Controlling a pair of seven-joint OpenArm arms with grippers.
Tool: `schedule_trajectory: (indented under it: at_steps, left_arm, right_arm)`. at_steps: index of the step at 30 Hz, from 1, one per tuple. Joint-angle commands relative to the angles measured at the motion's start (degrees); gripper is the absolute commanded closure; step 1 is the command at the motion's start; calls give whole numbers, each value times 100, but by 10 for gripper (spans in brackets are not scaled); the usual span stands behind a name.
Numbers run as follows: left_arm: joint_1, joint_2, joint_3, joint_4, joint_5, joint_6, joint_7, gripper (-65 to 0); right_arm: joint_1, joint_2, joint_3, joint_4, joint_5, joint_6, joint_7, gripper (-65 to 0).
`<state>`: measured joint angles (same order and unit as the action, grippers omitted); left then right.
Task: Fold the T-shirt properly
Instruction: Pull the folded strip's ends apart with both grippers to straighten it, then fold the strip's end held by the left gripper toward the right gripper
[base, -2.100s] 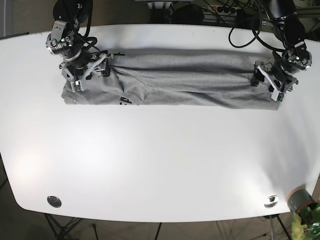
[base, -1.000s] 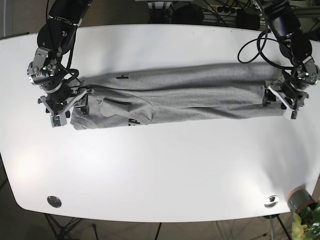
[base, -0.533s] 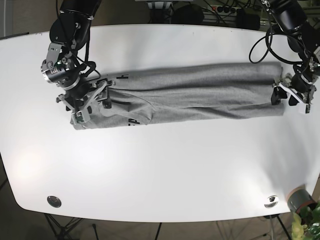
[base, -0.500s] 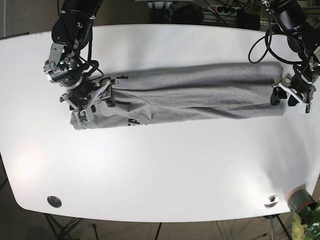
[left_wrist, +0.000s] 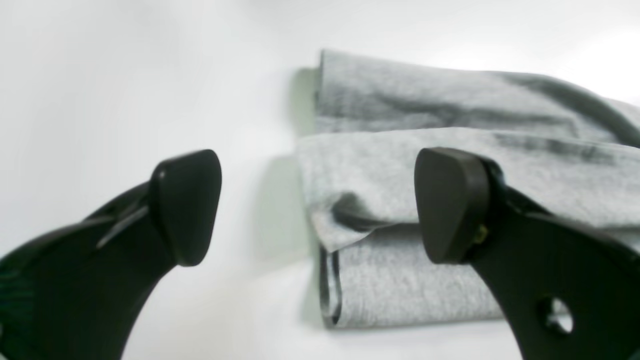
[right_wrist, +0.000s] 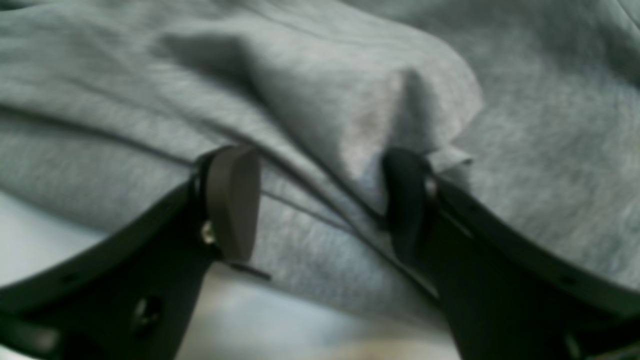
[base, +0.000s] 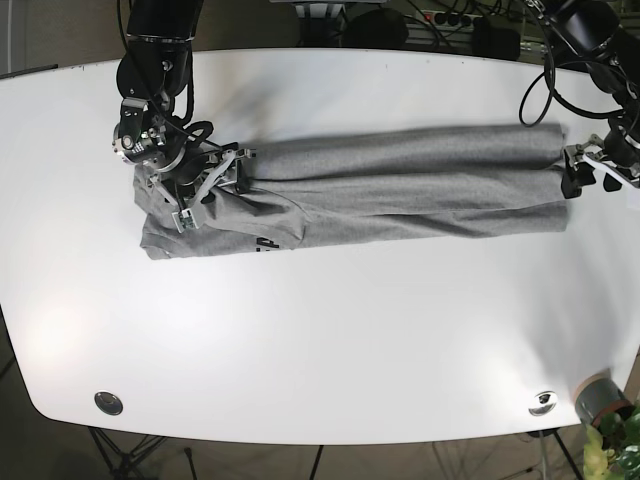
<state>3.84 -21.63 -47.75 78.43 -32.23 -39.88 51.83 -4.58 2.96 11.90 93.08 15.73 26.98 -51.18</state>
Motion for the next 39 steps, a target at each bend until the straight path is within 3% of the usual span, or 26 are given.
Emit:
schedule_trajectory:
  at_steps: [1, 8, 23, 26, 29, 32, 39]
  left_arm:
    - [-89, -119, -21, -182, -122, -12, -80, -579]
    - [-353, -110, -21, -1202, -122, -12, -89, -575]
    - [-168, 40, 691, -1325, -122, -12, -80, -560]
    - [-159, 40, 788, -1333, -122, -12, -80, -436]
    - [-168, 40, 682, -1351, -122, -12, -80, -218]
    - [-177, 31, 656, -1325, -113, -12, -98, -61]
    - [-151, 31, 647, -613, -122, -12, -98, -10]
  right_arm:
    - [93, 86, 10, -81, 32, -4, 67, -371]
    - [67, 139, 10, -125, 41, -4, 173, -371]
    - [67, 113, 27, -117, 67, -4, 182, -371]
    - [67, 113, 27, -117, 67, -4, 182, -371]
    - [67, 113, 36, -117, 67, -4, 182, -371]
    - [67, 113, 36, -117, 76, -4, 182, -371]
    - [67, 113, 36, -117, 76, -4, 182, -371]
